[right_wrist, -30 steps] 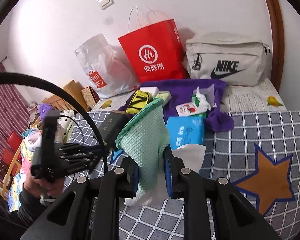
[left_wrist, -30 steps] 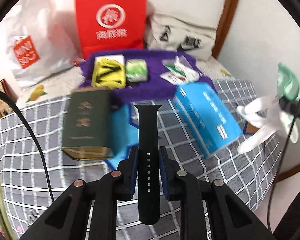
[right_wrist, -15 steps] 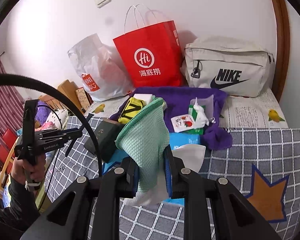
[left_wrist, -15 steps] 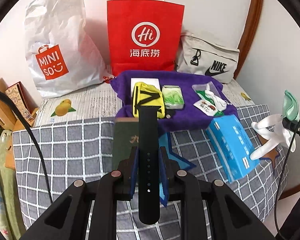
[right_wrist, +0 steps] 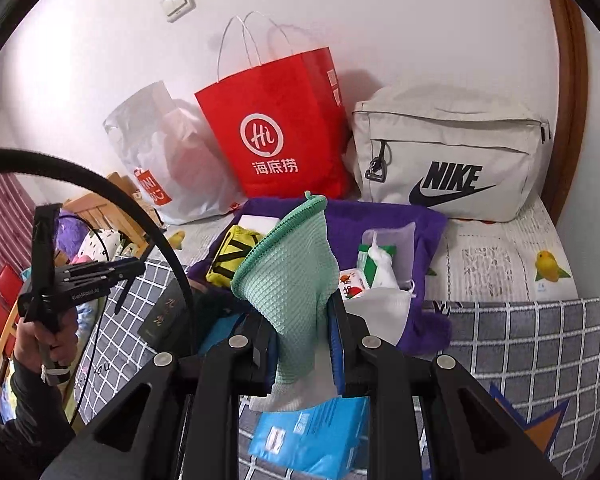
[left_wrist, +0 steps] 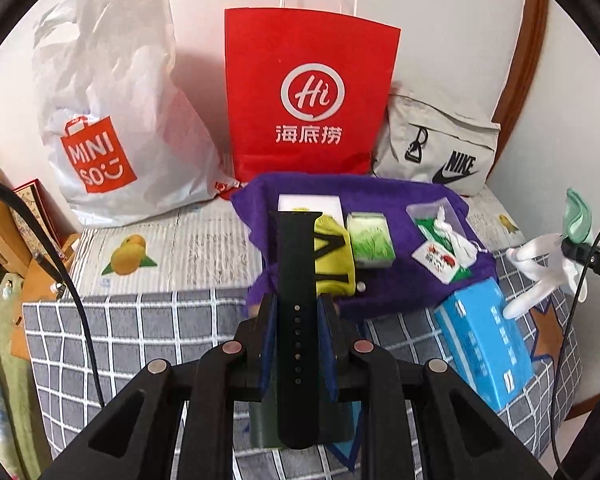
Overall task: Organize soft objects
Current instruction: 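Carry the cloth and strap to the towel and open the right tool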
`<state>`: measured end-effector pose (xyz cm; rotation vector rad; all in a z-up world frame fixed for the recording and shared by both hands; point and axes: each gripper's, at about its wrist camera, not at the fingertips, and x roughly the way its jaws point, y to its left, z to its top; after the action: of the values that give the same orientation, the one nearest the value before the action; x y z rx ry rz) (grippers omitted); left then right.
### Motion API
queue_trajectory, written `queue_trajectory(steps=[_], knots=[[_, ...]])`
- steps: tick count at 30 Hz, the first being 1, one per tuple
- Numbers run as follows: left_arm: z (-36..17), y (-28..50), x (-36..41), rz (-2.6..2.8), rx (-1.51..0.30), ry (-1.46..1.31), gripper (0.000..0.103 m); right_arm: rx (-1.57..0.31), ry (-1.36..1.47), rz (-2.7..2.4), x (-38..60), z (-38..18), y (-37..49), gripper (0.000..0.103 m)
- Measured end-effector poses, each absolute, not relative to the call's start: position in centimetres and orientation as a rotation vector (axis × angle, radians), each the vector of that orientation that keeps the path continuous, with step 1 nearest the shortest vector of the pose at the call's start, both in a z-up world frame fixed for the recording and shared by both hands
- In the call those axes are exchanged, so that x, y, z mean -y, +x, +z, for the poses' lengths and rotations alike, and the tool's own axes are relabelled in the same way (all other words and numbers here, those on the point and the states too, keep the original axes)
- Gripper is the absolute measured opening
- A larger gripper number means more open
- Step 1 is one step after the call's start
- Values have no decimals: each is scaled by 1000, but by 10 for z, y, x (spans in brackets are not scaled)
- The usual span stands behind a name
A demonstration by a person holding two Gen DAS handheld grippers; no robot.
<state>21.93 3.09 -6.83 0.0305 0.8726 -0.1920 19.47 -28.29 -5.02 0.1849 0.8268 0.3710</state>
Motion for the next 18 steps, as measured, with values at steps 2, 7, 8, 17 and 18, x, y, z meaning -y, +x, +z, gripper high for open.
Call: queue_trajectory(steps=[2, 7, 8, 17, 18], knots=[[-66, 225, -31, -196, -864, 26, 19, -829, 178, 367, 281, -51, 203, 21], [-64, 240, -30, -206, -850, 19, 19, -838, 164, 366, 278, -54, 220, 21], [-64, 242, -30, -207, -850, 19, 19, -839, 161, 367, 277, -54, 223, 21], [-72, 272, -25, -218, -864, 18, 19, -850, 131, 352, 270, -63, 258, 21], [-73, 275, -24, -219, -866, 16, 20, -853, 130, 351, 269, -65, 263, 21]])
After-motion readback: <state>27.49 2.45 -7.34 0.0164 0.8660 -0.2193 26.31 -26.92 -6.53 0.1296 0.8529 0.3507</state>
